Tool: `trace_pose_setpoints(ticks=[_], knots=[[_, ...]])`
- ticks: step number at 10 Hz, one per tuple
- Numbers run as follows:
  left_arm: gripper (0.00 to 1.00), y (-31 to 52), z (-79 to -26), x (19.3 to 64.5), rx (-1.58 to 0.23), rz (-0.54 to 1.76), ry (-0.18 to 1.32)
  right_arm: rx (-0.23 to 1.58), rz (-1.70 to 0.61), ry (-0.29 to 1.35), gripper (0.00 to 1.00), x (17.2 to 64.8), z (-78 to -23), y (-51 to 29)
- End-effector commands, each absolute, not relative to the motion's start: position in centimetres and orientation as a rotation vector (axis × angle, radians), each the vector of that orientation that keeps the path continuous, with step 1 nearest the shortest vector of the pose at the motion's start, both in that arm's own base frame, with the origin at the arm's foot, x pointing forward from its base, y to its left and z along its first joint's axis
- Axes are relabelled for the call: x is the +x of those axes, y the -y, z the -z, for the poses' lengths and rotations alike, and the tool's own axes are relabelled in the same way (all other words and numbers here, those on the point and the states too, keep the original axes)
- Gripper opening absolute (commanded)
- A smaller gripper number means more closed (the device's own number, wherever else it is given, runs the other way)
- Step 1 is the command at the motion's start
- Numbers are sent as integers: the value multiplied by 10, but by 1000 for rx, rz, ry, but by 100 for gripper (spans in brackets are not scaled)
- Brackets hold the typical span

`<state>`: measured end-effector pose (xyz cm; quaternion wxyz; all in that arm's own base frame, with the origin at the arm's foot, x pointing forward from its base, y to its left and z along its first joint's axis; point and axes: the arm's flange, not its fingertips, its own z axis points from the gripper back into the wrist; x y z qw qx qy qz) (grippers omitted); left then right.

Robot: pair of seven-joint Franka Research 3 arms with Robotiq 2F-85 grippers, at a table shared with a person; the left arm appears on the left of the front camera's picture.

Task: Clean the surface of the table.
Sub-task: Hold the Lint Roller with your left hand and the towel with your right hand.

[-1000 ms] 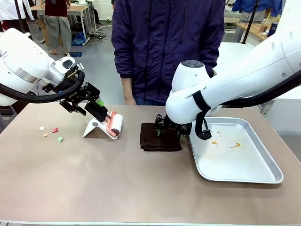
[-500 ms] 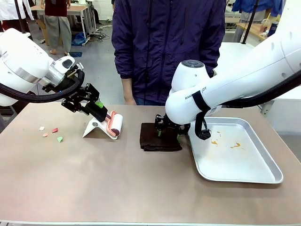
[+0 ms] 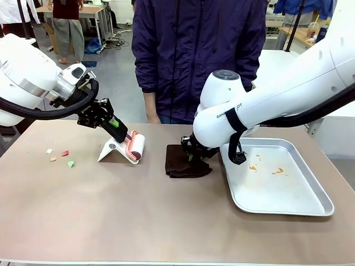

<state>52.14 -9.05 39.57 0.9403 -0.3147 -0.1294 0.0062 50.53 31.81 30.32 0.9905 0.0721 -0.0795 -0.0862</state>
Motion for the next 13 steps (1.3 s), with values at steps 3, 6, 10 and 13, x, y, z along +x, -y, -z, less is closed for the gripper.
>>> trace_pose_setpoints(ticks=[3,6,10,13], knots=[[0,97,-399,515,-662,1,307,168,153,166,0,503,-297,-311],[0,90,-409,507,-699,-16,337,377,113,128,0,497,-318,-278],[0,42,-443,469,-870,16,342,784,197,109,0,476,-355,-198],[0,-31,-460,420,-992,1,381,924,162,71,1,442,-373,-152]])
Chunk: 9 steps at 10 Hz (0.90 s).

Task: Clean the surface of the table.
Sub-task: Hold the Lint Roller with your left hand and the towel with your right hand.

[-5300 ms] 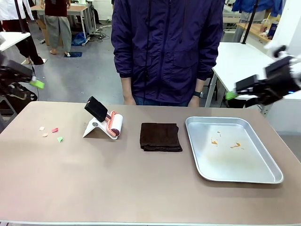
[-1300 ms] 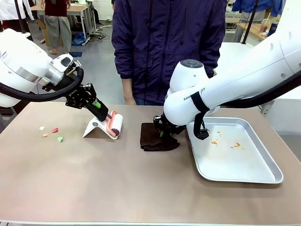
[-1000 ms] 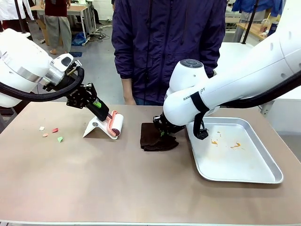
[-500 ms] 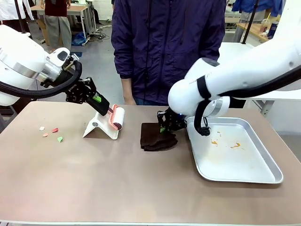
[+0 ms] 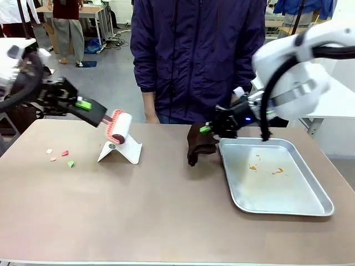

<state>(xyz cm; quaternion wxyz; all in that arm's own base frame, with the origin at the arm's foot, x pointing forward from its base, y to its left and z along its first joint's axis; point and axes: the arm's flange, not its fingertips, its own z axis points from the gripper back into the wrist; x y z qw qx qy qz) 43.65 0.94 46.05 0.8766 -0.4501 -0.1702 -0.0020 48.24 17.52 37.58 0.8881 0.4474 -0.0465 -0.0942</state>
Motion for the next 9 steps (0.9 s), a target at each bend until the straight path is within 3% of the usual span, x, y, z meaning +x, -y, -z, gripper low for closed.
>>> trace_pose_setpoints(ticks=[1,3,6,9], knots=[[0,-63,-464,399,-1020,-18,401,975,104,60,1,421,-383,-133],[0,-116,-462,361,-1062,4,404,998,36,68,1,379,-396,-97],[0,-205,-437,312,-1133,-102,458,914,156,198,1,325,-392,-25],[0,-234,-402,291,-1167,-223,484,1038,272,329,1,302,-379,21]])
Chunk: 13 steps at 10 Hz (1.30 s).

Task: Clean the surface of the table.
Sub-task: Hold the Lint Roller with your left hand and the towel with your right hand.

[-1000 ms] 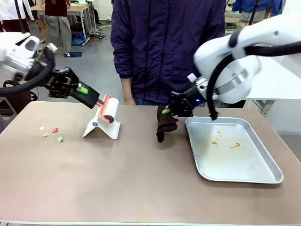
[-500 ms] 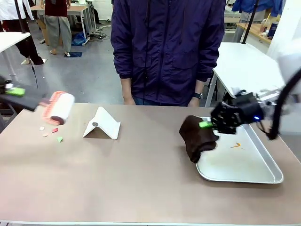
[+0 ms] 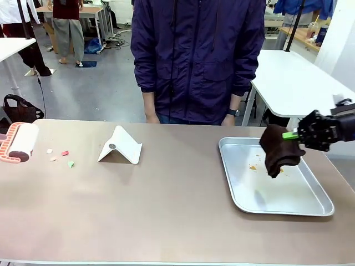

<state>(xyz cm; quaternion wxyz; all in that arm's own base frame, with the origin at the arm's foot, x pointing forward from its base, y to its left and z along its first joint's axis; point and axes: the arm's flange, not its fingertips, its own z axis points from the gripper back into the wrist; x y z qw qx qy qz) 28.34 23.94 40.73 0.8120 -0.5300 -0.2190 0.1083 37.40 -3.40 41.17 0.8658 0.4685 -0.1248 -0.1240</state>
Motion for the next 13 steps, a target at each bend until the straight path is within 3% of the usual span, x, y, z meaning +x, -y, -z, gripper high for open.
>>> trace_pose_setpoints(ticks=[1,3,4,6,7,8,11,13], knots=[[0,-230,-397,294,-1167,-247,469,1055,345,356,1,303,-374,26],[0,-240,-398,285,-1143,-254,455,972,435,411,1,309,-363,15],[0,-240,-398,285,-1143,-254,455,1036,366,322,1,375,-407,62],[0,-240,-398,285,-1143,-254,455,1036,366,322,1,375,-407,62],[0,-240,-398,285,-1143,-254,455,1020,402,336,11,380,-400,62],[22,-240,-393,288,-1141,-270,448,1028,393,307,11,386,-402,67],[22,-258,-391,281,-1188,-279,424,1053,377,79,11,368,-399,116],[22,-271,-386,272,-1234,-323,467,1115,358,91,11,354,-397,144]])
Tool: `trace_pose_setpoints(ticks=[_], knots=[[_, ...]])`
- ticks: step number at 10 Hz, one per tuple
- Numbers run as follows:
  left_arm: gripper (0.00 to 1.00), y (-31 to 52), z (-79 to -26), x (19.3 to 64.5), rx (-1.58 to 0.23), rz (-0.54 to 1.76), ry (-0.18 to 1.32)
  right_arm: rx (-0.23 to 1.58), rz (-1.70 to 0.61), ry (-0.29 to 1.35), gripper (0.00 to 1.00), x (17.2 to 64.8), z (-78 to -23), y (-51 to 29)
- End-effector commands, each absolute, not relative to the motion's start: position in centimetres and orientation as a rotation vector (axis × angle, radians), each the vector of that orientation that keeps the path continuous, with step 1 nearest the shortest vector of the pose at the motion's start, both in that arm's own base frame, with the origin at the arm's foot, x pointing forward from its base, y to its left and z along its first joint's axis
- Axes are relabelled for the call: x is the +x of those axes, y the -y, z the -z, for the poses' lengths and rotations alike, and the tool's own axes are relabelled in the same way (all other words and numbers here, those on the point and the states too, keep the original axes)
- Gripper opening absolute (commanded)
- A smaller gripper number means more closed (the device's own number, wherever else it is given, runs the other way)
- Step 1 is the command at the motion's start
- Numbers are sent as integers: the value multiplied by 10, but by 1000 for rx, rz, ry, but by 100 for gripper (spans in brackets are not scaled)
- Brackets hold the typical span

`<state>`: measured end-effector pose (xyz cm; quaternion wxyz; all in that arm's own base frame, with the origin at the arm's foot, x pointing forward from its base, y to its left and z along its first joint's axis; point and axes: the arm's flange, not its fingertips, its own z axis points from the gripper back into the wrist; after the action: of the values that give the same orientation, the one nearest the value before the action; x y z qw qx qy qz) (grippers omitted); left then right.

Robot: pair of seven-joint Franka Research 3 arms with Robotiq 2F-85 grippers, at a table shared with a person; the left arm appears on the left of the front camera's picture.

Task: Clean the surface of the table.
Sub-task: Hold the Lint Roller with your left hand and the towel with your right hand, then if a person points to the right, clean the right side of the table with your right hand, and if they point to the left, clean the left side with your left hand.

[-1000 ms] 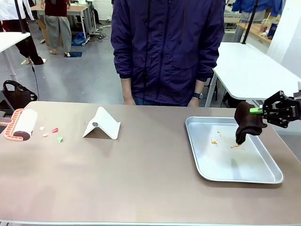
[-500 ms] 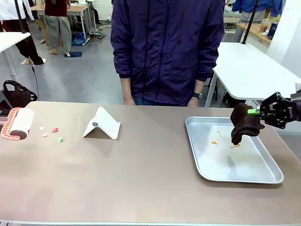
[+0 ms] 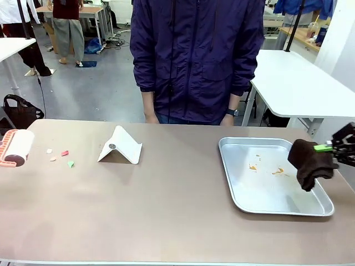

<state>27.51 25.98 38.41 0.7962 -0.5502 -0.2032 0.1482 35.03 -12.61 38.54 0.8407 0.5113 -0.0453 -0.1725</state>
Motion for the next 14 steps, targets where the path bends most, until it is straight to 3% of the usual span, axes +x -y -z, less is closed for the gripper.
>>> trace_pose_setpoints(ticks=[1,14], knots=[[22,-273,-384,271,-1225,-345,470,1118,323,92,11,349,-396,151],[22,-267,-383,270,-1194,-340,447,1119,361,89,11,343,-392,150]])
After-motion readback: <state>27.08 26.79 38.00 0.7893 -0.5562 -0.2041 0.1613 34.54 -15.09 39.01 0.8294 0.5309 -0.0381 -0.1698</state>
